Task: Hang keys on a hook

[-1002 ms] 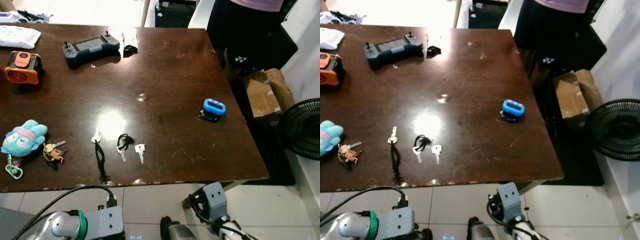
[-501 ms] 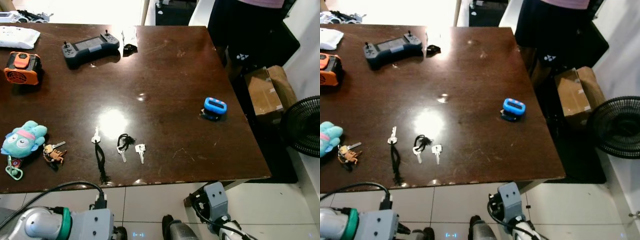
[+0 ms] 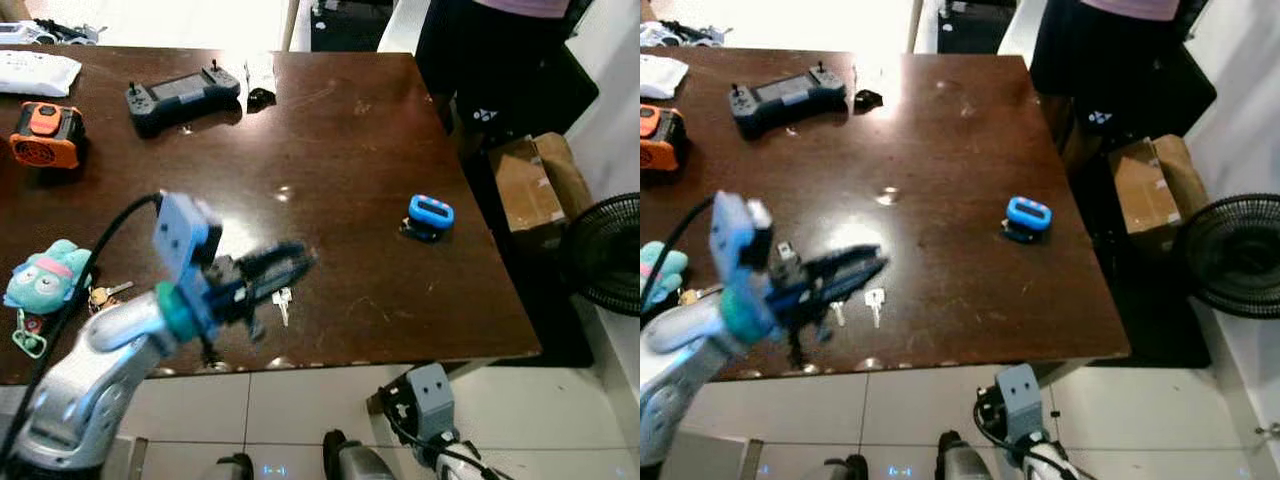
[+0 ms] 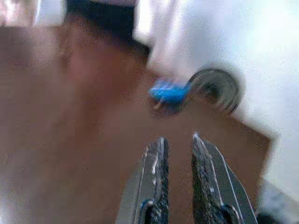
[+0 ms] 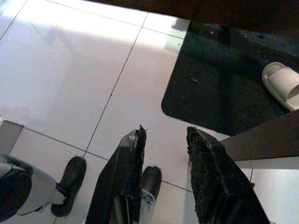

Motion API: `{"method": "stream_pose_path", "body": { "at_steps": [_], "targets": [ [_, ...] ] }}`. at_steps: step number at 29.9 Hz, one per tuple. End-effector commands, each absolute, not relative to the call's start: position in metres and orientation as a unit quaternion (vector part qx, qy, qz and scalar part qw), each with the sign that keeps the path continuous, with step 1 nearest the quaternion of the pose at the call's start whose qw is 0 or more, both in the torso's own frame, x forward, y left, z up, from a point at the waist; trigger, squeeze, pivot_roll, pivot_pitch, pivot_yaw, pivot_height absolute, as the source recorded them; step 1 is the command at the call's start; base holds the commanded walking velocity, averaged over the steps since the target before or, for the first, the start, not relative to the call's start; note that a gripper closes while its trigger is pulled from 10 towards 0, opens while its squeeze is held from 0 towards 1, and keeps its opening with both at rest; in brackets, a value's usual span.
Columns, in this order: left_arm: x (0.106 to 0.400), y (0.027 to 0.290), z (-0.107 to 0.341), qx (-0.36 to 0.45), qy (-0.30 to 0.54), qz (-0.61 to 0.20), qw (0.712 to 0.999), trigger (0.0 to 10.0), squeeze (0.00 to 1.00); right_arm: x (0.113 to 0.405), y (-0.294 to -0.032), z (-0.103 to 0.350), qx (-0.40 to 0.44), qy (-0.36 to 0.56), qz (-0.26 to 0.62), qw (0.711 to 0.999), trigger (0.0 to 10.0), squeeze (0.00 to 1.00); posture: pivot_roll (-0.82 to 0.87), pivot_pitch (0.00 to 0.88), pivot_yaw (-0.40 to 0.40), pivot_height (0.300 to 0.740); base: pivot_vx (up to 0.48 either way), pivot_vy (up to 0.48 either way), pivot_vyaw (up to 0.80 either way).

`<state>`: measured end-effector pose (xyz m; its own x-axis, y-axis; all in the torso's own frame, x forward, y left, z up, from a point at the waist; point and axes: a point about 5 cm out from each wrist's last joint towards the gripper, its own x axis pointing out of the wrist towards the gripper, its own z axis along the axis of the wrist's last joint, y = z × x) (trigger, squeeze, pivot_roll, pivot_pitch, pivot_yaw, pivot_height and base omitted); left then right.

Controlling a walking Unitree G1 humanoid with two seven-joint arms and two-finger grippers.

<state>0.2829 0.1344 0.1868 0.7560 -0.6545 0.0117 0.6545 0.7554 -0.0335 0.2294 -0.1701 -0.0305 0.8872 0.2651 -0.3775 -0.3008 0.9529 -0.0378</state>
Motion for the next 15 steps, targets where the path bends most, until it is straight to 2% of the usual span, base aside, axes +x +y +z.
{"method": "stream_pose_path", "body": {
  "at_steps": [1, 4, 8, 9, 13, 15],
  "targets": [
    [0.294, 0.148, 0.166, 0.002, 0.061, -0.253, 0.966, 10.0, 0.00, 0.226, -0.171, -0.034, -0.048, 0.196, 0.143, 0.969, 10.0, 0.00, -0.04, 0.167, 0.023, 0.740, 0.000, 0.000, 0.00],
    [0.296, 0.155, 0.161, 0.005, 0.067, -0.216, 0.974, 10.0, 0.00, 0.226, -0.171, -0.034, -0.048, 0.195, 0.142, 0.969, 10.0, 0.00, -0.04, 0.168, 0.024, 0.740, 0.000, 0.000, 0.00],
    [0.287, 0.155, 0.165, 0.027, 0.051, -0.222, 0.973, 10.0, 0.00, 0.224, -0.171, -0.034, -0.048, 0.195, 0.141, 0.969, 10.0, 0.00, -0.04, 0.172, 0.027, 0.740, 0.000, 0.000, 0.00],
    [0.278, 0.153, 0.170, 0.051, 0.033, -0.227, 0.972, 10.0, 0.00, 0.223, -0.172, -0.035, -0.048, 0.196, 0.140, 0.969, 10.0, 0.00, -0.04, 0.176, 0.031, 0.740, 0.000, 0.000, 0.00],
    [0.246, 0.147, 0.184, 0.060, 0.003, -0.246, 0.967, 10.0, 0.00, 0.220, -0.175, -0.036, -0.047, 0.198, 0.136, 0.970, 10.0, 0.00, -0.04, 0.185, 0.036, 0.740, 0.000, 0.000, 0.00],
    [0.246, 0.147, 0.184, 0.060, 0.003, -0.246, 0.967, 10.0, 0.00, 0.220, -0.175, -0.036, -0.047, 0.198, 0.136, 0.970, 10.0, 0.00, -0.04, 0.185, 0.036, 0.740, 0.000, 0.000, 0.00]
  ]
}}
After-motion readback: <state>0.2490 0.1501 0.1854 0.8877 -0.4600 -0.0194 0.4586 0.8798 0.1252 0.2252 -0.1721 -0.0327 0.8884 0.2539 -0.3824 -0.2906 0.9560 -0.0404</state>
